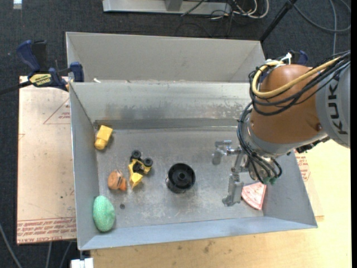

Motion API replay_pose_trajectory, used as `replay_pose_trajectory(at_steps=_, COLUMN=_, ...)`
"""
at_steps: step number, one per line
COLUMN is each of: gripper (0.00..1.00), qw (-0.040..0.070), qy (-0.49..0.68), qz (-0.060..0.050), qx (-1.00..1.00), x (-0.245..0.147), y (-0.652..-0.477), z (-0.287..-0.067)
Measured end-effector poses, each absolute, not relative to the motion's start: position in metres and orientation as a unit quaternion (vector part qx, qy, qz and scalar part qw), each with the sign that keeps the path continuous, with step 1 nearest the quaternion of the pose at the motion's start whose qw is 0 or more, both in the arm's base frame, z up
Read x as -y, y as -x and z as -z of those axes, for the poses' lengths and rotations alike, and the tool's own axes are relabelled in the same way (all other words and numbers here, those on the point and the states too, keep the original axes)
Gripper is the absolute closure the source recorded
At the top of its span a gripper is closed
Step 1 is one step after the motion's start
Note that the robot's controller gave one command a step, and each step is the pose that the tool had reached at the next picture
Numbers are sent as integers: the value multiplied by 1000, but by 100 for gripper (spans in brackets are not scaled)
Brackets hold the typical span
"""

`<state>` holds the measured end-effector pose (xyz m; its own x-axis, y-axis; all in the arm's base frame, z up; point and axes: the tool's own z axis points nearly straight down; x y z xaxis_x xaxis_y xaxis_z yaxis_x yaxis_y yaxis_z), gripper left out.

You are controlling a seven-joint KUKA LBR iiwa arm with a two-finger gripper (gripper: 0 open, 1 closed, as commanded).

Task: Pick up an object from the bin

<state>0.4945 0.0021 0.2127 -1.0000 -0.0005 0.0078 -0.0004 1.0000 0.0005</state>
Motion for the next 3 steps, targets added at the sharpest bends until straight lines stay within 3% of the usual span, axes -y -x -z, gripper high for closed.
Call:
replay_pose_trajectory(at_steps=1, gripper=0, qw=0, qy=0, qz=0, qx=1000, x=-2, y=-496, z=-217)
replay_pose_trajectory(at_steps=2, gripper=0, qw=-3, qy=-36, qz=0, qx=999, x=-19, y=-500, z=-187)
replay_pose_trajectory(at_steps=3, gripper=0, qw=-2, qy=-31, qz=0, qx=1000, x=-59, y=-521, z=-151)
